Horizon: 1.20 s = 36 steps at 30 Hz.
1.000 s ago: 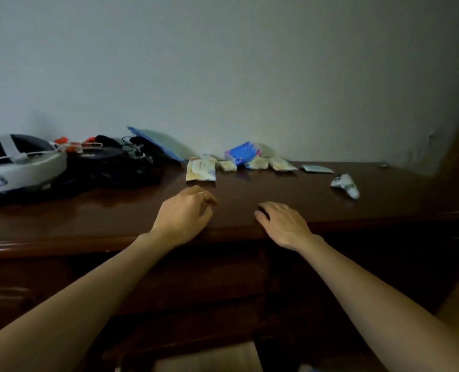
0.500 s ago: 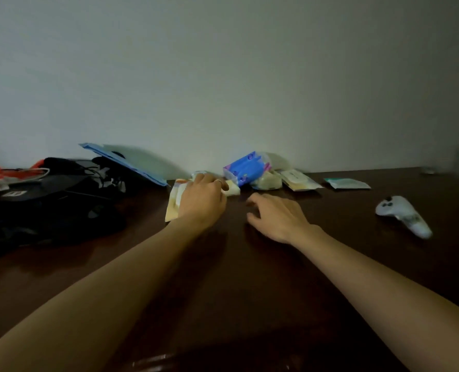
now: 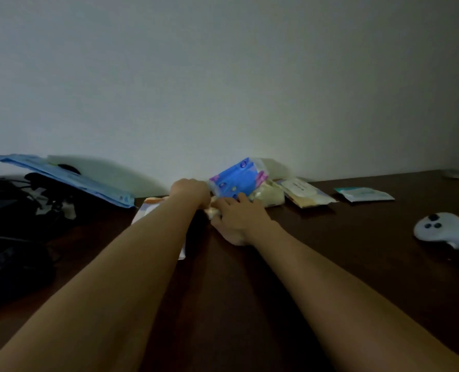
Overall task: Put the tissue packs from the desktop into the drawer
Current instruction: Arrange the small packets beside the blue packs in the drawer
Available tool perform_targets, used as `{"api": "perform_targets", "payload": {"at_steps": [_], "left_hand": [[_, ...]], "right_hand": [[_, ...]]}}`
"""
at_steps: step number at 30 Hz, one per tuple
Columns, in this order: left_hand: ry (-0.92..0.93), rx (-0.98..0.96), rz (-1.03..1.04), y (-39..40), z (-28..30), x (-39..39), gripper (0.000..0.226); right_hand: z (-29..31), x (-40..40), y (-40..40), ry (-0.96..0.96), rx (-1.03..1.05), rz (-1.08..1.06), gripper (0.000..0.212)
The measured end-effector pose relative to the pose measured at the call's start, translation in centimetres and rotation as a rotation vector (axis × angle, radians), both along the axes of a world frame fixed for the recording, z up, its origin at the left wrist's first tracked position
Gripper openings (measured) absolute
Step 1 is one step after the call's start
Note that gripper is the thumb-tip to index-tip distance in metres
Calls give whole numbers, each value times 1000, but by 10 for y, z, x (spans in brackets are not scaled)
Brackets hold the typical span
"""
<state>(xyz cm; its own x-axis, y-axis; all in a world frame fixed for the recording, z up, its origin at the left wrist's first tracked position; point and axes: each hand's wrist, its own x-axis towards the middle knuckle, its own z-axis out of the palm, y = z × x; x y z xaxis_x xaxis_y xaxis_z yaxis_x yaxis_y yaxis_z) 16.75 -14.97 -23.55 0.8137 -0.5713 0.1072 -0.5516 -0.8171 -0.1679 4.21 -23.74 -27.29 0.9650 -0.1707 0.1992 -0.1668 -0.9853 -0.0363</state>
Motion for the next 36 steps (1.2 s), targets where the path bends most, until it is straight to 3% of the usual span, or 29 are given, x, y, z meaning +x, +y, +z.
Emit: {"api": "perform_targets", "payload": {"at_steps": [3, 9, 14, 18, 22, 26, 31, 36], "left_hand": [[-44, -1, -102, 3, 8, -16, 39], [42, -36, -231, 30, 9, -82, 29], [184, -221, -252, 59, -5, -155, 19], [275, -274, -300, 84, -3, -213, 31], [326, -202, -360, 115, 1, -262, 53], [188, -108, -469, 155, -13, -296, 61], [114, -185, -631, 190, -17, -281, 69], [172, -303, -449, 203, -20, -236, 96]], "right_hand": [[8, -13, 10, -51, 5, 24, 51], [17, -87, 28, 1, 103, 14, 41], [27, -168, 45, 15, 137, -20, 37], [29, -222, 57, 16, 105, -69, 28], [29, -260, 69, 1, 92, -145, 22], [26, -286, 80, -21, 94, -204, 26], [25, -296, 86, -10, 106, -236, 23], [24, -289, 87, -15, 82, -269, 27]]}}
